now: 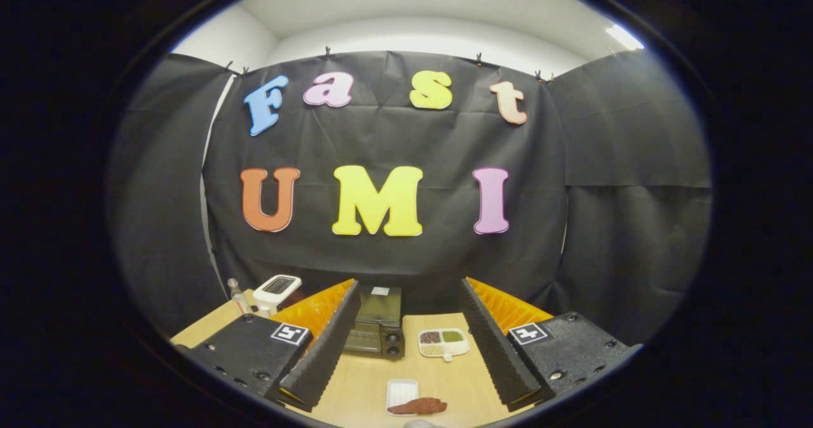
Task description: Open the toaster oven, put the food inside, and close the toaster oven door.
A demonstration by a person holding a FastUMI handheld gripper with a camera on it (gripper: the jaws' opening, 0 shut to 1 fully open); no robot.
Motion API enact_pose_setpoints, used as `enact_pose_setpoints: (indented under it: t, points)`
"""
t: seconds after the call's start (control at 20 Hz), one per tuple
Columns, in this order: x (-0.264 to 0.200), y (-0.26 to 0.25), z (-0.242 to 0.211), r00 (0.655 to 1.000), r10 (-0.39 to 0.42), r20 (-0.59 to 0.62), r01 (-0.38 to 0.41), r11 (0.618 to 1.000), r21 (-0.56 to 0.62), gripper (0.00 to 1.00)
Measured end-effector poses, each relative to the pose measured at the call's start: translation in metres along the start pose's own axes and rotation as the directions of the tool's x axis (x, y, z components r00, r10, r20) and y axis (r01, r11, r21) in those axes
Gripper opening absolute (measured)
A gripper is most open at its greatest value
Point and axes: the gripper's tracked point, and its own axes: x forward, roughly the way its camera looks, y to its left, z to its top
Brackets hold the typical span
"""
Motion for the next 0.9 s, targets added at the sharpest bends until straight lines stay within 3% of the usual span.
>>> enact_pose_setpoints:
  t: [0.2, 0.6, 0.9]
  points:
    - [0.037, 0.037, -0.032, 0.999, -0.002, -0.036, 0.003, 1.0, 0.015, 1.0]
    - [0.149, 0.15, -0.125, 0.981, 0.129, -0.142, -0.127, 0.992, 0.028, 1.0]
    - [0.235, 0.19, -0.19, 0.962, 0.122, -0.244, -0.123, 0.992, 0.012, 1.0]
